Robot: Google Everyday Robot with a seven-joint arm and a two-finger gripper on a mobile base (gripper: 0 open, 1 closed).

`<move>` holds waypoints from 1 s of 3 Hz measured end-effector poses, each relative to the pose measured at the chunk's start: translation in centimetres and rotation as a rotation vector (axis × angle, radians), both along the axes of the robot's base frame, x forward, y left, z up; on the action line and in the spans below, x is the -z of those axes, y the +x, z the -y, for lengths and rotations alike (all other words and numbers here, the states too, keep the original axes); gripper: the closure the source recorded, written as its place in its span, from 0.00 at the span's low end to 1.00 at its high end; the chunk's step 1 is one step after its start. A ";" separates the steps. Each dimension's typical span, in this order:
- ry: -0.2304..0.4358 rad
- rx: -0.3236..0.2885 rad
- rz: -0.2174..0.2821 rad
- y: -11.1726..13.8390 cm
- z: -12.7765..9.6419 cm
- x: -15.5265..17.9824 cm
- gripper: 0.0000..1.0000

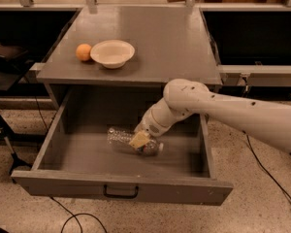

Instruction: Pick water bottle from top drawer and place on counter

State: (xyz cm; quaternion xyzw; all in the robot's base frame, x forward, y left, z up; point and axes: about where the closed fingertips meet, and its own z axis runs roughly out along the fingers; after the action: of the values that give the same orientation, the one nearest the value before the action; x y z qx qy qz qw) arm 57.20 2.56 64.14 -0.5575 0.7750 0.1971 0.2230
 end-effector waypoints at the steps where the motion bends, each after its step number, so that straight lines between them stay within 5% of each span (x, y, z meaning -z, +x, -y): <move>1: 0.011 -0.005 -0.003 -0.6 -0.3 0.2 1.00; 3: 0.045 -0.021 0.042 -1.9 2.4 -5.5 1.00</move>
Offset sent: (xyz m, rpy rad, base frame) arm -0.0154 -0.0136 0.0253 0.0401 -0.0158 0.0035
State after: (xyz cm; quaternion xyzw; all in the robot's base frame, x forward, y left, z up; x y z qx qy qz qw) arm 55.32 0.21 69.69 -0.5645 0.7596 0.2051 0.2493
